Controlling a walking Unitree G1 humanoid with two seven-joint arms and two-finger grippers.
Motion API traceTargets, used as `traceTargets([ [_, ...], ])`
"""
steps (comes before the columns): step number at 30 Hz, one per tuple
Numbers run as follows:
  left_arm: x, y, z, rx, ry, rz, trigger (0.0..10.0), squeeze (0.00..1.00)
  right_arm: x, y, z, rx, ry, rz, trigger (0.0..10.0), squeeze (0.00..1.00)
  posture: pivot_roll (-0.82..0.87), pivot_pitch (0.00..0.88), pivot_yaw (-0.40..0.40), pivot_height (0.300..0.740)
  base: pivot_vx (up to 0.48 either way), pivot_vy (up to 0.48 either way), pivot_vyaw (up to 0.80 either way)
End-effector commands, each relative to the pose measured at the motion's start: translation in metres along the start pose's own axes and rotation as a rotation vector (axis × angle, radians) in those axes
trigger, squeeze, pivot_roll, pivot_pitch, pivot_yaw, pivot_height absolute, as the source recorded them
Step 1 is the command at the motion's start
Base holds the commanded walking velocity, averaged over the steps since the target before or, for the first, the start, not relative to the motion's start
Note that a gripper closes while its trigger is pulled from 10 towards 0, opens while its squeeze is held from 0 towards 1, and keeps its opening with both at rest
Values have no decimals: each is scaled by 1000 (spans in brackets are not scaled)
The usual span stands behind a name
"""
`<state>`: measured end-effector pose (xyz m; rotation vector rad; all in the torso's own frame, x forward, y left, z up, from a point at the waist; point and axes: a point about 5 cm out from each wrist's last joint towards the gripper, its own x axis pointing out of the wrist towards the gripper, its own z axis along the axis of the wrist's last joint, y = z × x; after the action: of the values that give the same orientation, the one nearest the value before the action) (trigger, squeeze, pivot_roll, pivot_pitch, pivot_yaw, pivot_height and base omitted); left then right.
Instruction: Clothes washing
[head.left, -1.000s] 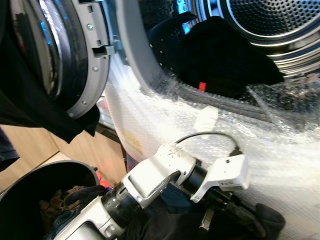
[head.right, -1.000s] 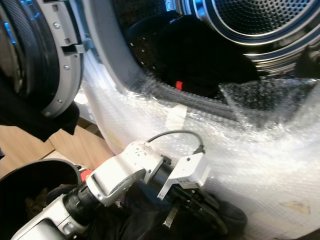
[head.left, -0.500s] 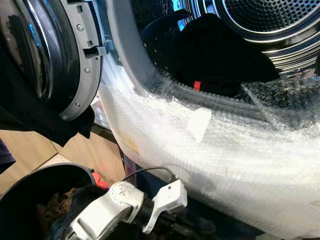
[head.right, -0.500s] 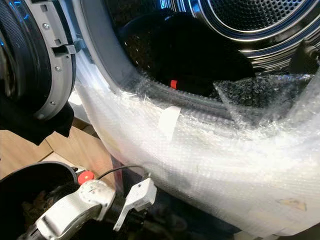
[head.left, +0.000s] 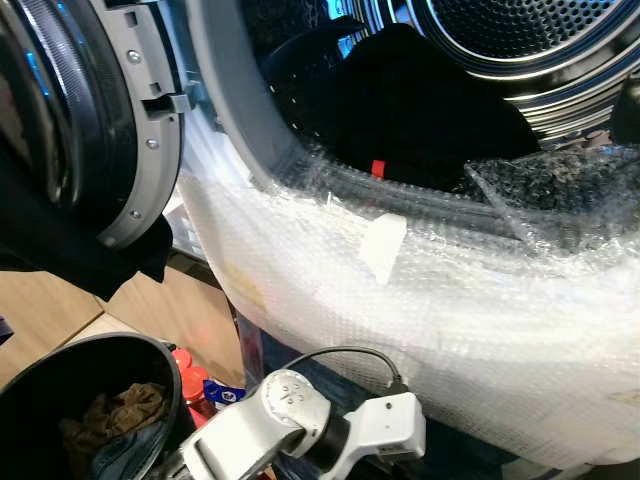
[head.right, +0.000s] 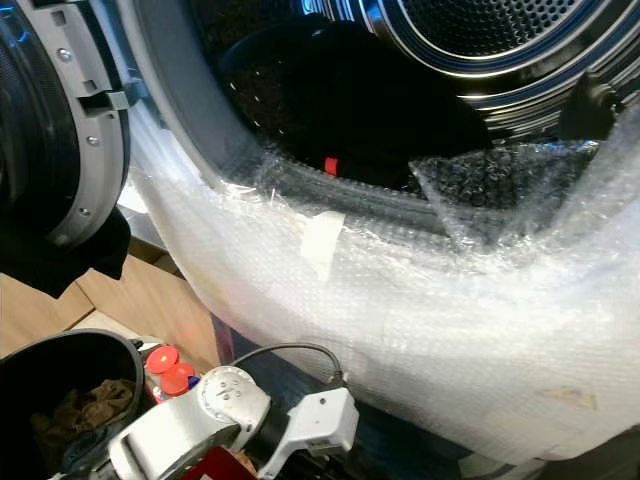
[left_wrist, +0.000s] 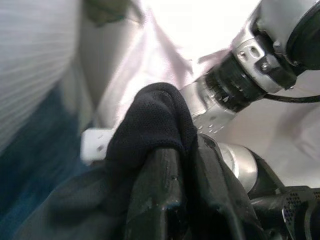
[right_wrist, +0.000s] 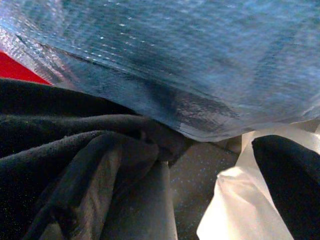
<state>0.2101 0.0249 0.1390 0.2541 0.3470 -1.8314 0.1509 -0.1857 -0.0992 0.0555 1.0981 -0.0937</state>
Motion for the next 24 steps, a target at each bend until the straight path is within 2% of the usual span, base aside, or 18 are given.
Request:
traceTargets([
  [1, -16, -2, 6, 15, -16, 45, 0, 0, 0, 1, 2, -18, -13, 13, 10000, 0, 91, 46, 39, 740, 0, 0, 0],
  [4, -42, -13, -2, -18, 20, 119, 0, 0, 0, -2, 5, -88, -29, 48, 10000, 0, 111, 59, 19, 740, 0, 0, 0],
  [7, -50, -16, -3, -27, 29, 148, 0, 0, -1, -3, 7, -123, -36, 73, 10000, 0, 115, 59, 12, 740, 0, 0, 0],
  [9, -60, -19, -6, -34, 53, 200, 0, 0, -1, -4, 9, -193, -42, 138, 10000, 0, 120, 60, 5, 740, 0, 0, 0],
  [10, -60, -19, -6, -34, 53, 200, 0, 0, -1, -4, 9, -193, -42, 138, 10000, 0, 120, 60, 5, 740, 0, 0, 0],
  [13, -63, -22, -8, -45, 63, 207, 0, 0, -2, -5, 12, -283, -51, 202, 10000, 0, 110, 60, -2, 740, 0, 0, 0],
  [19, -68, -19, -10, -55, 72, 253, 0, 0, -9, -4, 17, -439, -95, 430, 10000, 0, 100, 60, -14, 740, 0, 0, 0],
  [22, -68, -19, -9, -57, 70, 255, 0, 0, -11, -4, 20, -459, -112, 484, 10000, 0, 89, 62, -18, 740, 0, 0, 0],
  [23, -67, -19, -9, -58, 71, 244, 0, 0, -14, -1, 26, -465, -143, 580, 10000, 0, 80, 58, -16, 740, 0, 0, 0],
  [24, -66, -19, -10, -58, 71, 239, 0, 0, -16, 1, 29, -468, -159, 618, 10000, 0, 78, 57, -16, 740, 0, 0, 0],
])
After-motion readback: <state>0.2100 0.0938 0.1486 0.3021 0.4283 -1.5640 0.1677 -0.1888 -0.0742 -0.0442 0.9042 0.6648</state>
